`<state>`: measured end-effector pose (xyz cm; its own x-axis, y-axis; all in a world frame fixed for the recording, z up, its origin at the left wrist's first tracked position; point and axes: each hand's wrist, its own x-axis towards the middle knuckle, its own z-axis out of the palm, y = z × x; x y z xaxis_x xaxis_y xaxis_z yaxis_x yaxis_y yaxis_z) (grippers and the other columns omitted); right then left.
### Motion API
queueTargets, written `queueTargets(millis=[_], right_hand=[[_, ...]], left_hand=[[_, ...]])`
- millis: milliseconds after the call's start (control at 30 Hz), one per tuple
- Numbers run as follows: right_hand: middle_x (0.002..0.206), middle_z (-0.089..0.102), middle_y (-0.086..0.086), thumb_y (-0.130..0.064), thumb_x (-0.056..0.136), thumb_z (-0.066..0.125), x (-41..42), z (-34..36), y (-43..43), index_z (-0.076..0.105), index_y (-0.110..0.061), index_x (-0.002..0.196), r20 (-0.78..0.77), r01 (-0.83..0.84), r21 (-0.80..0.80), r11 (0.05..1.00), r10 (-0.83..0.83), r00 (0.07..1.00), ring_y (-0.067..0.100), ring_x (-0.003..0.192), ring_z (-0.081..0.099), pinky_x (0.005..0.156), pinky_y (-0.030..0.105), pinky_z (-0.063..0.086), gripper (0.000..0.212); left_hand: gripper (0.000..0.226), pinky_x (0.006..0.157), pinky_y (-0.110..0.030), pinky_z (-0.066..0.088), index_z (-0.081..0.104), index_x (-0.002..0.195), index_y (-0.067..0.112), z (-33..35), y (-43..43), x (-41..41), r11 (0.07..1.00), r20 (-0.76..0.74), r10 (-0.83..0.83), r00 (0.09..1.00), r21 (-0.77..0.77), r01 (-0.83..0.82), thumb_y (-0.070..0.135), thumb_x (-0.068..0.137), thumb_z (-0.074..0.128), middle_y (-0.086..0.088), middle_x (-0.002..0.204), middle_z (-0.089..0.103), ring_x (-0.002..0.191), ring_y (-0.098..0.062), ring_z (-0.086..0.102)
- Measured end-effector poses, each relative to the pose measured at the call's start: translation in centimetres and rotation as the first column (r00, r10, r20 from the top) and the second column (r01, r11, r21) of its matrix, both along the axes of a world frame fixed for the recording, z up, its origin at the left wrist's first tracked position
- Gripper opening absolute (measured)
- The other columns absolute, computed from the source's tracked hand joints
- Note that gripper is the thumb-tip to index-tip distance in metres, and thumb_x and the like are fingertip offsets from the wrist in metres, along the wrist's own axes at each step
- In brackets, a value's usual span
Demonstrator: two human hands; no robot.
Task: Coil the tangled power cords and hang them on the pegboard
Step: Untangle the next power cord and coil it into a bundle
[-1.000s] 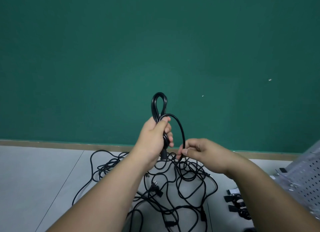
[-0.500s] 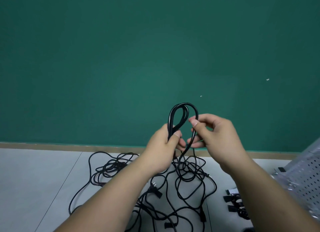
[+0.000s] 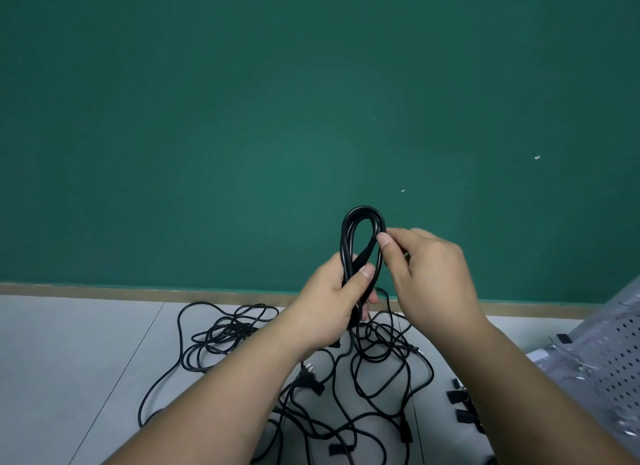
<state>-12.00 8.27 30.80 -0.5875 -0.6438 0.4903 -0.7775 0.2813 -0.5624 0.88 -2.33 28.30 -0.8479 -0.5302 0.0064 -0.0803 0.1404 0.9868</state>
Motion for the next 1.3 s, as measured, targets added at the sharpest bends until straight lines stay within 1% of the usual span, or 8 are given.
queueTargets(millis=[167, 333, 567, 633, 767, 900, 1100, 1300], right_hand=[[0.06, 0.058, 0.001, -0.049, 0.106, 0.056, -0.3, -0.1, -0.1, 0.069, -0.024, 0.085, 0.25, -0.017, -0.03, 0.999, 0.024, 0.968, 0.011, 0.055, 0.048, 0.056, 0.029, 0.04, 0.035], [0.065, 0.055, 0.003, -0.028, 0.107, 0.06, -1.0, -0.6, -0.2, 0.061, -0.039, 0.124, 0.396, -0.109, -0.114, 0.987, 0.146, 0.906, 0.02, 0.064, 0.057, 0.068, 0.037, 0.05, 0.021], [0.102, 0.054, -0.012, -0.033, 0.108, 0.058, -1.8, -0.5, 0.2, 0.058, -0.049, 0.14, 0.103, -0.084, 0.013, 0.996, 0.082, 0.991, 0.004, 0.081, 0.056, 0.077, 0.024, 0.046, 0.036], [0.105, 0.057, -0.015, -0.024, 0.109, 0.057, -1.7, -0.7, 0.0, 0.058, -0.047, 0.146, 0.103, -0.146, -0.024, 0.989, 0.147, 0.984, 0.0, 0.082, 0.056, 0.076, 0.012, 0.041, 0.043], [0.102, 0.064, -0.015, -0.013, 0.104, 0.065, -1.7, -1.0, -0.4, 0.07, -0.038, 0.135, 0.139, -0.17, -0.115, 0.979, 0.185, 0.973, 0.01, 0.065, 0.064, 0.068, 0.024, 0.051, 0.04], [0.101, 0.059, -0.014, -0.028, 0.108, 0.059, -0.9, -0.9, -0.7, 0.066, -0.041, 0.139, 0.154, -0.184, -0.052, 0.982, 0.19, 0.97, 0.01, 0.07, 0.064, 0.073, 0.015, 0.046, 0.034], [0.081, 0.07, -0.004, -0.036, 0.103, 0.068, -0.8, -0.9, -1.0, 0.077, -0.029, 0.099, 0.541, -0.053, -0.276, 0.96, 0.201, 0.817, 0.016, 0.047, 0.055, 0.055, 0.029, 0.044, 0.012], [0.123, 0.072, -0.003, -0.04, 0.113, 0.043, -0.3, -0.9, -1.4, 0.059, -0.034, 0.145, 0.705, -0.127, -0.37, 0.92, 0.367, 0.606, 0.019, 0.086, 0.073, 0.069, 0.035, 0.059, 0.036]], left_hand=[[0.008, 0.069, -0.027, 0.047, 0.059, 0.101, 0.028, 0.0, -0.2, -0.2, 0.992, 0.012, -0.078, 0.997, -0.102, 0.079, 0.031, 0.108, 0.059, 0.01, 0.078, 0.06, 0.07, -0.014, 0.055], [0.008, 0.066, -0.03, 0.046, 0.057, 0.106, 0.018, -0.3, -0.1, -0.2, 0.983, 0.115, -0.108, 0.987, -0.137, 0.124, 0.025, 0.11, 0.055, 0.003, 0.073, 0.066, 0.065, -0.011, 0.06], [0.01, 0.063, -0.031, 0.051, 0.055, 0.103, 0.014, -0.2, 0.6, -0.4, 0.994, 0.076, -0.098, 0.992, 0.062, 0.093, 0.017, 0.111, 0.052, 0.004, 0.069, 0.053, 0.061, -0.018, 0.055], [0.012, 0.065, -0.031, 0.049, 0.057, 0.109, 0.008, -0.3, 0.5, -0.3, 0.993, 0.075, -0.092, 0.993, 0.075, 0.087, 0.019, 0.111, 0.054, 0.005, 0.069, 0.054, 0.063, -0.018, 0.056], [0.019, 0.065, -0.024, 0.05, 0.064, 0.12, 0.006, -0.2, 0.1, 0.3, 0.997, 0.092, -0.069, 0.993, 0.044, 0.065, 0.02, 0.11, 0.055, 0.002, 0.076, 0.054, 0.067, -0.015, 0.06], [0.013, 0.067, -0.034, 0.051, 0.059, 0.101, 0.017, -0.4, -0.5, 0.6, 0.997, 0.131, -0.083, 0.988, 0.015, 0.082, 0.023, 0.11, 0.055, 0.001, 0.075, 0.053, 0.065, -0.016, 0.06], [0.012, 0.072, -0.036, 0.056, 0.057, 0.104, 0.018, -0.2, 0.1, 0.8, 0.985, 0.218, -0.109, 0.97, -0.107, 0.134, 0.025, 0.111, 0.051, 0.005, 0.077, 0.06, 0.07, -0.014, 0.069], [0.013, 0.06, -0.029, 0.047, 0.06, 0.105, 0.013, 1.0, -0.7, 0.3, 0.99, -0.064, 0.067, 0.996, 0.129, -0.058, 0.017, 0.112, 0.05, 0.004, 0.069, 0.052, 0.061, -0.015, 0.053]])
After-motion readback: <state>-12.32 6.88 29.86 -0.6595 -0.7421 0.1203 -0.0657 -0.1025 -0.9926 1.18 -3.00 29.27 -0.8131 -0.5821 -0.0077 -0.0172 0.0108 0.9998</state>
